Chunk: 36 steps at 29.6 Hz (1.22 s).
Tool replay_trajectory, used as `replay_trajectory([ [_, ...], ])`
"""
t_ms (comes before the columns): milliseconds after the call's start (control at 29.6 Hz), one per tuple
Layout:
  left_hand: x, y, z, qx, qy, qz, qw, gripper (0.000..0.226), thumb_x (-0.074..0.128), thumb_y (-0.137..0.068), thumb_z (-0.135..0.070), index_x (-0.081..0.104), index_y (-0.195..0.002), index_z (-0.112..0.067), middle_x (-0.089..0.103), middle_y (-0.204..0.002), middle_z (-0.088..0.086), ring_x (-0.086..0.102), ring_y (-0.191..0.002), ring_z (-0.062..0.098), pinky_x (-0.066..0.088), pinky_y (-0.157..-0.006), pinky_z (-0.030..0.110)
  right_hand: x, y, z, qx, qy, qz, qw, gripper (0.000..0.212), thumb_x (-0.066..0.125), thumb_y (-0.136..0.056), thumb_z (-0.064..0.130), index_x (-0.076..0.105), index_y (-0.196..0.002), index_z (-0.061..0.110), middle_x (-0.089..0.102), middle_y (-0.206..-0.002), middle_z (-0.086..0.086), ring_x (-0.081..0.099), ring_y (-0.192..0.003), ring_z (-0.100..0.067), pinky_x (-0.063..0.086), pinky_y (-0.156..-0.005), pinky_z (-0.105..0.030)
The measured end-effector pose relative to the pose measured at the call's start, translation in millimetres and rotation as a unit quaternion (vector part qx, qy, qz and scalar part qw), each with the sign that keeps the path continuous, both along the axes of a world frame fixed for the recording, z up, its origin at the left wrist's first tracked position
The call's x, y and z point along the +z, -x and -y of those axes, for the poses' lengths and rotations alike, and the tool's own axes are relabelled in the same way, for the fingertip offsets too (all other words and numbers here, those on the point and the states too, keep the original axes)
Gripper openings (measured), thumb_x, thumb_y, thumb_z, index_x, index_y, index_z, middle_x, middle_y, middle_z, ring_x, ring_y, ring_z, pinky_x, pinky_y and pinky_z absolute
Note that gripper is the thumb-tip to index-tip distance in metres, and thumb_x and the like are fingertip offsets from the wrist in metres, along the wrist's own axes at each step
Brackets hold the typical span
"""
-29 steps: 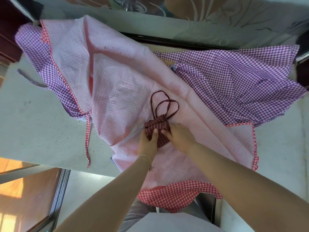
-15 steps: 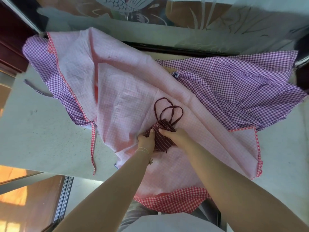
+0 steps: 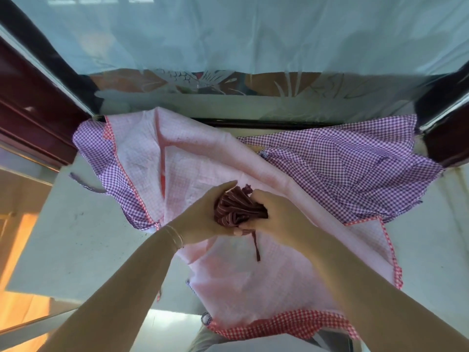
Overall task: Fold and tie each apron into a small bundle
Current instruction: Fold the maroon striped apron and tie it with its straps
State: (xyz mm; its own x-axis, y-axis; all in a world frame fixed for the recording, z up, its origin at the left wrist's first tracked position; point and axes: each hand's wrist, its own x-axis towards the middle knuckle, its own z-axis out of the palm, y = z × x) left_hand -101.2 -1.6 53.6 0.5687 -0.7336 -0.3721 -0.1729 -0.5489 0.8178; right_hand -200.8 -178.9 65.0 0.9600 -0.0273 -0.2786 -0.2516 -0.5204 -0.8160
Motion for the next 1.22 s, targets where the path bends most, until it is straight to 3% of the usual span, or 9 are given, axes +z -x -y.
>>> replay_trajectory([
  [270, 45.3, -6.6, -4.2, -0.017, 0.063, 0.353, 0.933, 0.027, 0.059, -0.079, -0.040, 0.052, -0.099, -0.024, 0.050, -0.097, -0.012, 0.054, -0.078, 0.006, 0.048, -0.067, 0.017, 28.7, -11.0, -9.1, -0.023, 0.133, 0.106, 0.985, 0.034, 0.071, -0.077, 0.052, 0.061, -0.095, 0.025, 0.063, -0.083, 0.012, 0.058, -0.076, -0.003, 0.048, -0.066, -0.021],
  [371, 47.5, -10.9, -10.3, -0.046, 0.102, 0.468, 0.877, 0.022, 0.054, -0.084, -0.027, 0.056, -0.103, -0.017, 0.065, -0.102, 0.000, 0.058, -0.089, 0.015, 0.050, -0.082, 0.028, 55.7, -15.7, -0.9, -0.100, 0.075, 0.095, 0.988, 0.032, 0.055, -0.083, 0.061, 0.059, -0.085, 0.029, 0.063, -0.086, 0.014, 0.058, -0.080, 0.000, 0.048, -0.068, -0.025],
  [439, 49.6, -15.6, -12.5, -0.062, 0.126, 0.533, 0.834, 0.021, 0.059, -0.086, -0.021, 0.056, -0.106, -0.015, 0.068, -0.106, 0.005, 0.057, -0.099, 0.018, 0.045, -0.095, 0.031, 68.0, -21.9, 6.1, -0.123, 0.081, 0.204, 0.968, 0.018, 0.053, -0.094, 0.041, 0.062, -0.103, 0.028, 0.062, -0.105, 0.013, 0.057, -0.096, -0.002, 0.050, -0.081, -0.026],
  [540, 57.8, -21.3, -13.4, -0.081, 0.145, 0.580, 0.798, 0.029, 0.069, -0.083, -0.006, 0.057, -0.109, -0.012, 0.065, -0.112, 0.010, 0.059, -0.105, 0.026, 0.048, -0.096, 0.040, 76.2, -32.0, 10.1, 0.040, 0.141, 0.257, 0.955, 0.038, 0.057, -0.093, 0.011, 0.057, -0.129, 0.025, 0.039, -0.148, 0.009, 0.033, -0.138, -0.014, 0.029, -0.114, -0.031],
  [675, 75.6, -25.9, -16.0, -0.115, 0.149, 0.631, 0.753, 0.028, 0.061, -0.086, -0.001, 0.054, -0.111, -0.012, 0.052, -0.114, 0.006, 0.058, -0.100, 0.028, 0.049, -0.090, 0.038, 86.9, -42.8, 10.7, 0.086, 0.274, 0.271, 0.919, 0.010, 0.068, -0.085, 0.019, 0.068, -0.094, 0.014, 0.048, -0.143, -0.004, 0.034, -0.139, -0.030, 0.031, -0.111, -0.051],
  [810, 91.4, -33.3, -20.2, -0.113, 0.184, 0.684, 0.697, 0.023, 0.066, -0.087, -0.002, 0.057, -0.108, -0.007, 0.059, -0.105, 0.009, 0.058, -0.104, 0.026, 0.044, -0.103, 0.037, 120.4, -40.0, 18.7, 0.100, 0.146, 0.217, 0.960, 0.024, 0.058, -0.090, 0.041, 0.065, -0.085, 0.018, 0.067, -0.099, 0.005, 0.061, -0.106, -0.015, 0.047, -0.093, -0.038],
  [912, 101.4, -39.1, -24.2, -0.072, 0.193, 0.731, 0.650, 0.025, 0.071, -0.084, -0.003, 0.060, -0.106, -0.007, 0.065, -0.095, 0.011, 0.059, -0.097, 0.026, 0.048, -0.095, 0.037, 144.9, -36.2, 23.2, 0.077, 0.084, 0.152, 0.982, 0.035, 0.040, -0.088, 0.055, 0.058, -0.077, 0.027, 0.064, -0.076, 0.008, 0.062, -0.075, -0.007, 0.051, -0.075, -0.034],
  [1114, 117.4, -43.6, -19.2, -0.015, 0.208, 0.777, 0.594, 0.029, 0.072, -0.083, -0.006, 0.057, -0.108, -0.009, 0.052, -0.099, 0.005, 0.057, -0.093, 0.025, 0.047, -0.090, 0.034, 160.7, -36.7, 13.9, 0.006, -0.109, 0.172, 0.979, 0.041, 0.033, -0.095, 0.042, 0.047, -0.079, 0.007, 0.071, -0.070, 0.000, 0.068, -0.071, -0.029, 0.056, -0.076, -0.046],
  [1215, 126.3, -46.8, -17.7, 0.013, 0.210, 0.780, 0.589, 0.040, 0.076, -0.078, -0.001, 0.056, -0.112, -0.009, 0.051, -0.098, 0.005, 0.060, -0.087, 0.026, 0.047, -0.089, 0.031, 163.3, -38.1, 6.9, -0.060, -0.263, 0.164, 0.949, 0.031, 0.038, -0.097, 0.034, 0.041, -0.076, 0.013, 0.066, -0.071, -0.005, 0.054, -0.052, -0.019, 0.049, -0.050, -0.033],
])
